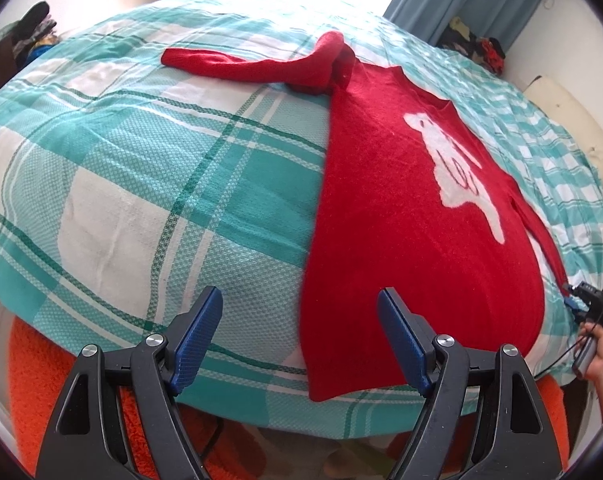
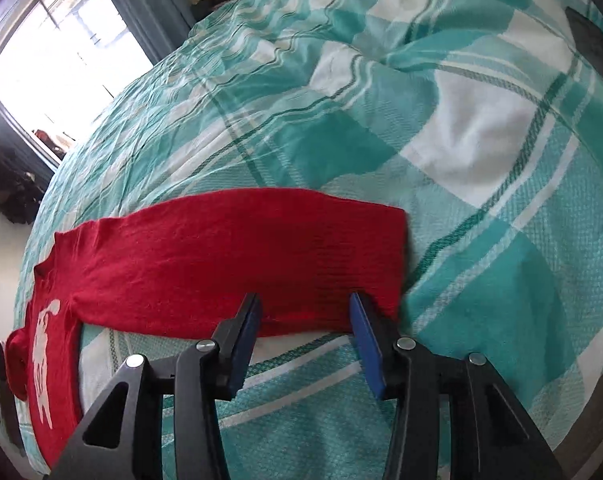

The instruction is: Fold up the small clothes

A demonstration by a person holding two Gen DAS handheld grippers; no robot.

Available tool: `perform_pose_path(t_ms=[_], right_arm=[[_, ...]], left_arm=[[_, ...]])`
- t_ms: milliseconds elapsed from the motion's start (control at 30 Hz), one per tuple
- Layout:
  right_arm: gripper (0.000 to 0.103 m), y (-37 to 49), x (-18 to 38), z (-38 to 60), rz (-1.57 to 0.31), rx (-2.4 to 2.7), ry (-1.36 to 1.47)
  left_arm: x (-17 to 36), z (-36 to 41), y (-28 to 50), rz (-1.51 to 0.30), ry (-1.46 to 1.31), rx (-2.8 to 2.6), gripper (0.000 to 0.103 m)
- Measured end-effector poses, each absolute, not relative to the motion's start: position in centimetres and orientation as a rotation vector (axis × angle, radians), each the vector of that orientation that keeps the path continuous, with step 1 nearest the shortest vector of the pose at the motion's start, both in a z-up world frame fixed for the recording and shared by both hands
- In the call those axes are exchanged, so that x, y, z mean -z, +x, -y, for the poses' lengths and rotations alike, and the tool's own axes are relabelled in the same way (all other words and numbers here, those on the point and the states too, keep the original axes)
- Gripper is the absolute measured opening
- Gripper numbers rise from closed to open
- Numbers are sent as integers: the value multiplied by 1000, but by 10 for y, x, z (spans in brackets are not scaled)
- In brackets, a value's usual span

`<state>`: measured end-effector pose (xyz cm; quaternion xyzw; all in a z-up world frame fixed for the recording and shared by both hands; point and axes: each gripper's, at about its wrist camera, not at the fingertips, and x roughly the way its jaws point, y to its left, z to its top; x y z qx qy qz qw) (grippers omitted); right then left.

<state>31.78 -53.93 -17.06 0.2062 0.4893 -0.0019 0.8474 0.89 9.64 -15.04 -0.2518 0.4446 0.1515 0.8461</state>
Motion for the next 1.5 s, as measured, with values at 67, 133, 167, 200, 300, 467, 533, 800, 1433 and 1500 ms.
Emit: perform_pose_path(t_ms=[67,133,167,200,300,467,533,800,1433,1500], right_arm=[[37,310,168,550,-1023,17,460],[37,306,158,546,-1026,33,371],[43,303,153,543,-1024,63,306],[50,299,148,541,-1014,90,258],[50,284,139,543,-979,132,231],[53,245,124,527,-906,98,255],[56,228,117,510,-874,52,253],[66,171,101,416,-791,-165,163],[69,139,115,340,-841,-423,-40],[69,140,117,340,-852,-420,-35]], left_arm=[[151,-99,6,-931,-548,-327,84],[152,-101,8,-936,-560,-327,84],[153,-101,9,-941,-562,-325,84],[154,-99,11,-946,-558,-322,84],[153,-92,15,-956,-526,-306,84],[153,-86,19,-970,-482,-294,84],[154,-86,19,-972,-481,-295,84],[156,-88,21,-984,-487,-296,84],[127,-191,93,-949,156,-473,85],[131,-193,119,-960,246,-477,85]])
